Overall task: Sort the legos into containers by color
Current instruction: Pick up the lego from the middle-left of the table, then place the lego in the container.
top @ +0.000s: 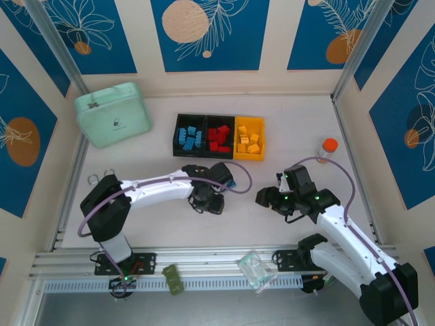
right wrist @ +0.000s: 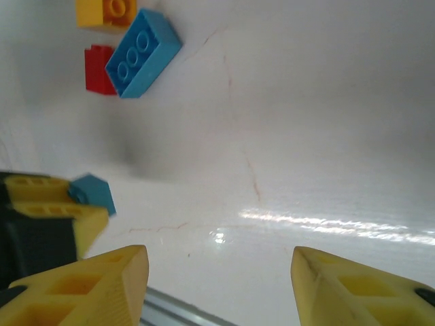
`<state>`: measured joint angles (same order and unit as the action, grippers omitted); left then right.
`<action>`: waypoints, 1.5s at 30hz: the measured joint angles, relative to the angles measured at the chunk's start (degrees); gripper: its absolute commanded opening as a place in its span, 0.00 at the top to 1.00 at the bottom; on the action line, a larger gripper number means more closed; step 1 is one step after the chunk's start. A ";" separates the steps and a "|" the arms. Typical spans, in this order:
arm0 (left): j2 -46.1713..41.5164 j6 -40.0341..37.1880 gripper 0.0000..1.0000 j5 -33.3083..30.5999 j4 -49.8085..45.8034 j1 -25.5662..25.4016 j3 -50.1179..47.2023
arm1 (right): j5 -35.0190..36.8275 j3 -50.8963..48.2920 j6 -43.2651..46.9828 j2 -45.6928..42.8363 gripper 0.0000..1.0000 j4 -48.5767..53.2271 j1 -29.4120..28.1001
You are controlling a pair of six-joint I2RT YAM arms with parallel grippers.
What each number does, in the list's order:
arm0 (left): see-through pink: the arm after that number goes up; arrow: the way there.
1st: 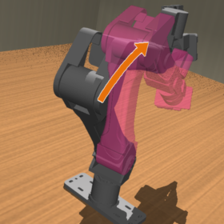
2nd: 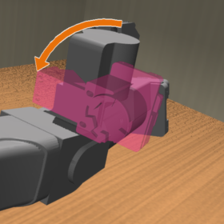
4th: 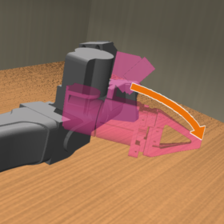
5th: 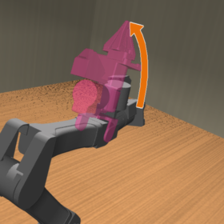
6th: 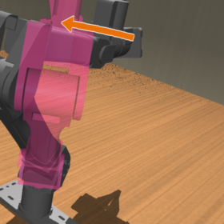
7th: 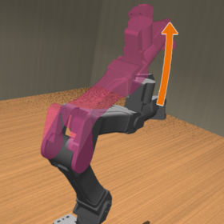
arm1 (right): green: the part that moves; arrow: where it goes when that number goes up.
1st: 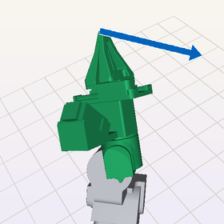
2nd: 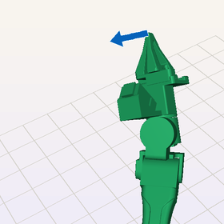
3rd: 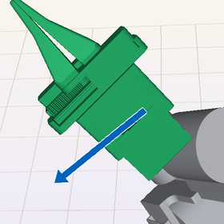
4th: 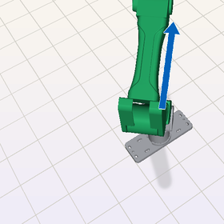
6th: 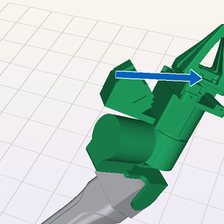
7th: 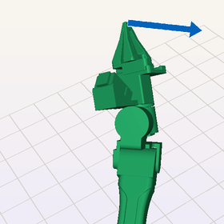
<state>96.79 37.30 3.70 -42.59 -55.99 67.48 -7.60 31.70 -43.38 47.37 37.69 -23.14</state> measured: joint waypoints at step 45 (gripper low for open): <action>31.98 -17.90 0.69 -4.42 -11.91 32.94 55.56 | 1.66 6.05 -2.62 16.70 0.43 -9.88 -12.50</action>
<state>128.77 19.40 -0.71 -54.50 -23.05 123.04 -5.93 37.76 -46.00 64.07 27.81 -35.64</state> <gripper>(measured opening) 0.312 0.573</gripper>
